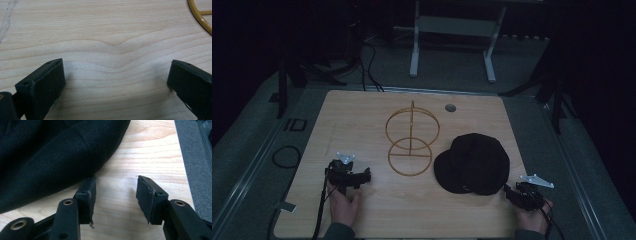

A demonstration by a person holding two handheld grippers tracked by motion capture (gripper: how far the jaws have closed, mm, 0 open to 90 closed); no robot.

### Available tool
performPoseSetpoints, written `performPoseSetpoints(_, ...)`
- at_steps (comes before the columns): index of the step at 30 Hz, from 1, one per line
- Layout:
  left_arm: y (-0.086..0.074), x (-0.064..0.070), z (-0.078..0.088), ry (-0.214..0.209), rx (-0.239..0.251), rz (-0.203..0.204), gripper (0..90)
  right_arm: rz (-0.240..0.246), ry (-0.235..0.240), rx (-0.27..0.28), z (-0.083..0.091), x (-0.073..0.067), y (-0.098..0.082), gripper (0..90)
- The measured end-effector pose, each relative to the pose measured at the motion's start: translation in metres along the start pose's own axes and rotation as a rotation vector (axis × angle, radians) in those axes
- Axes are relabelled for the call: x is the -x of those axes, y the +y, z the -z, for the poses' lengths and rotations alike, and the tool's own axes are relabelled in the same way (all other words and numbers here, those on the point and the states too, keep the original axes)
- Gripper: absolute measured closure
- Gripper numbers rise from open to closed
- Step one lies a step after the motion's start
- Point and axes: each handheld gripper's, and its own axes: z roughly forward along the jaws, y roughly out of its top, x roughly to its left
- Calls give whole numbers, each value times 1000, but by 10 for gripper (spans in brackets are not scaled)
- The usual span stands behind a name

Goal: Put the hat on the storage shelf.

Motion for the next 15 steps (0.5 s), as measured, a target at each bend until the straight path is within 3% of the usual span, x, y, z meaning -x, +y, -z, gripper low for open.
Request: performPoseSetpoints(15,0,0,0,0,0,-1,11,48,38,-51,0,2,6,490)
